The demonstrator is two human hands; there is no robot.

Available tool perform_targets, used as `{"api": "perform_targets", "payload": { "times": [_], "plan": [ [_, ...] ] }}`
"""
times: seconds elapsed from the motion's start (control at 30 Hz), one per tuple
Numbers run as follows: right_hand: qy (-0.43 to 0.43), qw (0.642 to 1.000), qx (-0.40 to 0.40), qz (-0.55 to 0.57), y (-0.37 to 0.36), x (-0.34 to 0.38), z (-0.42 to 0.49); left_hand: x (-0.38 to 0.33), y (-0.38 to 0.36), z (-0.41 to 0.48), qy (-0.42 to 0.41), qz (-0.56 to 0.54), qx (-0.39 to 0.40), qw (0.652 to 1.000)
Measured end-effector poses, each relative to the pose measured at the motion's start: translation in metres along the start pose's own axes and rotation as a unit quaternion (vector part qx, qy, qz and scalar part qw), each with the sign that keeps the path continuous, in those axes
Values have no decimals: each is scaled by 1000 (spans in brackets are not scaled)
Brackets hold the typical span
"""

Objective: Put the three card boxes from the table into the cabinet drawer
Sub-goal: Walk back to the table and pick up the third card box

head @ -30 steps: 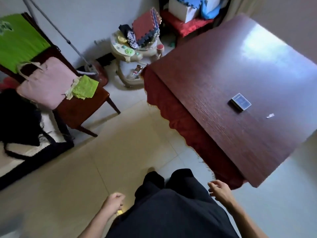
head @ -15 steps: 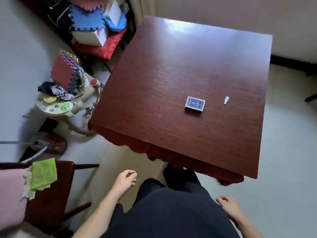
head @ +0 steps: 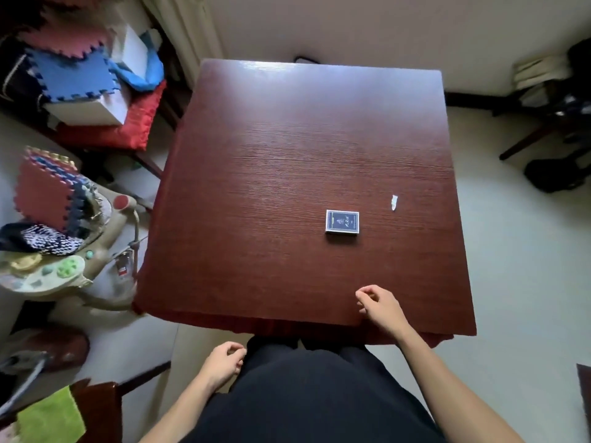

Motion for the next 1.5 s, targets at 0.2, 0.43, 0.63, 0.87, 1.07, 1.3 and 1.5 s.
{"api": "perform_targets", "payload": {
  "times": [0.2, 0.43, 0.63, 0.87, 1.07, 1.3, 1.5],
  "plan": [
    [18, 996, -75, -33, 8, 58, 23, -24, 20, 18, -10, 1, 11, 1000],
    [25, 985, -117, -127, 17, 126, 65, -53, 34, 16, -14, -31, -8, 999],
    [50, 960, -150, -232, 16, 164, 96, -49, 42, 9, -3, -51, -36, 998],
    [28, 952, -87, -292, -5, 171, 115, -36, 42, 9, 29, -51, -39, 998],
    [19, 948, -98, -303, -15, 174, 120, -45, 44, 9, 19, -63, -47, 997],
    [-21, 964, -132, -229, -17, 165, 126, -46, 46, 7, 14, -67, -51, 996],
    [-40, 973, -134, -182, -7, 146, 118, -38, 47, 6, 22, -49, -32, 998]
  ]
}}
Point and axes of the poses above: each hand's wrist, its own z-axis towards the middle knuckle, its own y-axis out of the back of the hand, x = y × z, the point moved 8 cm from there along z, towards the middle knuckle, and after that the axes turned 4 degrees about -x, right-handed, at the moved point
